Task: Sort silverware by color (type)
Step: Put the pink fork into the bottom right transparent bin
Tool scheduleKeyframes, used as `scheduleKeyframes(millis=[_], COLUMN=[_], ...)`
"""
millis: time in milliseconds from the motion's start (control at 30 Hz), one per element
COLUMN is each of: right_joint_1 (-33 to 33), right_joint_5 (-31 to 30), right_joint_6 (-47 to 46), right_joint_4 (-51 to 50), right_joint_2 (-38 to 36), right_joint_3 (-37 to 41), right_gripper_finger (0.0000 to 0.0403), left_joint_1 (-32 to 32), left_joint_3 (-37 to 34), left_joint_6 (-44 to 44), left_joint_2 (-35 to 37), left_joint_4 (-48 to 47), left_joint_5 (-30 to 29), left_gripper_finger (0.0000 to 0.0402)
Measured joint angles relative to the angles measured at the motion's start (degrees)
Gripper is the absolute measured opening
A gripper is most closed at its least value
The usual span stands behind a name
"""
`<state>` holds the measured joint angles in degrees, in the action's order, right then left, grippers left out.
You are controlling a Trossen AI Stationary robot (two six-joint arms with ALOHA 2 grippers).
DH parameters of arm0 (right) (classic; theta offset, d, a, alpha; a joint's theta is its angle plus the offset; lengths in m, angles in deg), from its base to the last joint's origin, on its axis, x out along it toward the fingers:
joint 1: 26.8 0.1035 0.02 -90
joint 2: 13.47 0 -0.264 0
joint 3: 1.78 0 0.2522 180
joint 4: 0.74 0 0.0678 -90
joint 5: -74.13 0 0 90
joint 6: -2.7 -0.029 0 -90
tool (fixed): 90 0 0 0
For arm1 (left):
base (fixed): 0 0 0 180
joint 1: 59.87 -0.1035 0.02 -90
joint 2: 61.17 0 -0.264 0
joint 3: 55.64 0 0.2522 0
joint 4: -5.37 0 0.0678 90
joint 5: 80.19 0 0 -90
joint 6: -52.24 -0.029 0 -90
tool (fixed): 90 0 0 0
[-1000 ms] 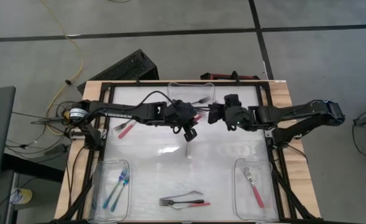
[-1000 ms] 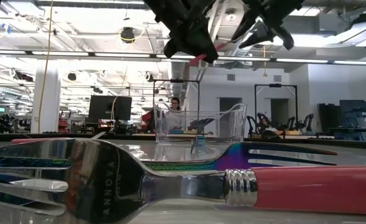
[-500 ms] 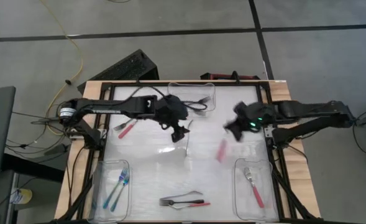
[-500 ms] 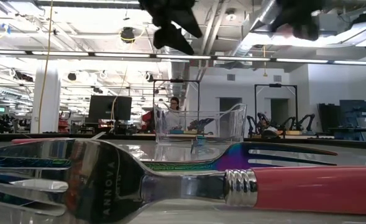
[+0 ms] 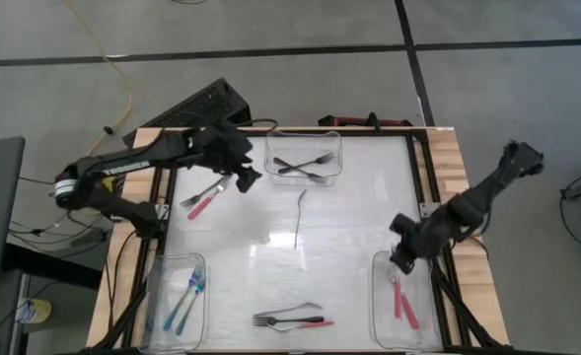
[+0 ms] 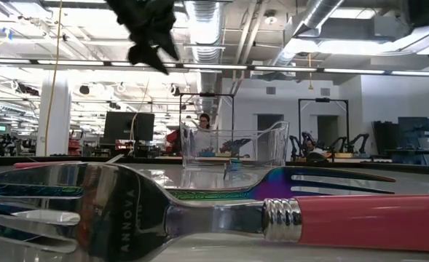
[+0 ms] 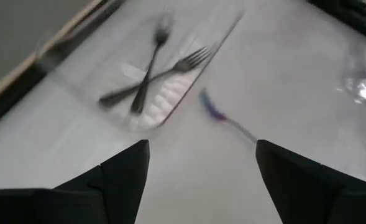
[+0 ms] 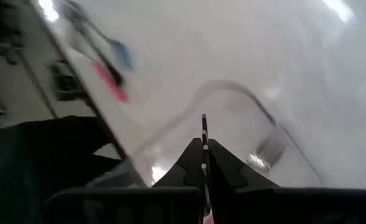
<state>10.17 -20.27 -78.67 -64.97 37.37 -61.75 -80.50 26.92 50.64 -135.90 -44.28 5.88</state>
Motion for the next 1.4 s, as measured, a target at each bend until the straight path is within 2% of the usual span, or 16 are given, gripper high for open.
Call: scheduleKeyframes(millis=[133, 300, 433, 567, 700, 833, 1033, 1100, 1233, 1300, 1400], right_joint_1=[5.02, 8.02, 9.23, 9.05, 9.05, 9.03, 9.05, 9.05, 8.96, 8.5, 7.2], right_joint_5=[-0.08, 0.06, 1.45, 3.64, 6.48, 10.34, 11.95, 11.5, 6.34, 3.39, -0.42], right_joint_6=[-9.68, -15.38, -17.42, -20.58, -20.66, -20.36, -23.17, -23.59, -20.51, -17.87, -14.28], right_joint_4=[3.68, 7.58, 7.89, 7.67, 7.73, 8.61, 9.51, 9.17, 9.32, 9.28, 9.17], right_joint_2=[1.59, 3.71, 5.29, 6.19, 6.1, 4.69, 1.16, 0.41, -0.01, 0.01, -0.01], right_joint_3=[5.01, 7.85, 7.88, 7.88, 7.88, 7.88, 7.79, 7.03, 3.75, 1.92, -0.15], right_gripper_finger=[0.0023, 0.0028, 0.0071, 0.0111, 0.0154, 0.0195, 0.0226, 0.0227, 0.0226, 0.0225, 0.0225], left_joint_1=[-1.54, -2.49, -3.4, -4.85, -5.41, -5.41, -5.41, -5.41, -5.57, -6.12, -6.61], left_joint_3=[-6.17, -9.52, -12.81, -15.02, -16.73, -18.63, -22.29, -23.61, -25.65, -26.16, -26.86], left_joint_6=[2.18, 1.4, 1.38, 2.91, 3.7, 2.79, 3.29, 3.4, 4.08, 4.01, 5.06], left_joint_2=[3.72, 4.16, 3.81, 3.45, 3.38, 3.38, 3.36, 3.36, 3.36, 3.36, 3.36], left_joint_4=[3.75, 3.16, 2.41, -2.22, -8.17, -10.92, -11.14, -11.12, -11.3, -11.18, -10.83], left_joint_5=[0.14, 0.09, 0.16, -0.94, -3.93, -4.28, -4.32, -5.13, -10.54, -10.1, -6.18], left_gripper_finger=[0.0278, 0.0278, 0.0278, 0.0278, 0.0278, 0.0278, 0.0278, 0.0278, 0.0278, 0.0278, 0.0278])
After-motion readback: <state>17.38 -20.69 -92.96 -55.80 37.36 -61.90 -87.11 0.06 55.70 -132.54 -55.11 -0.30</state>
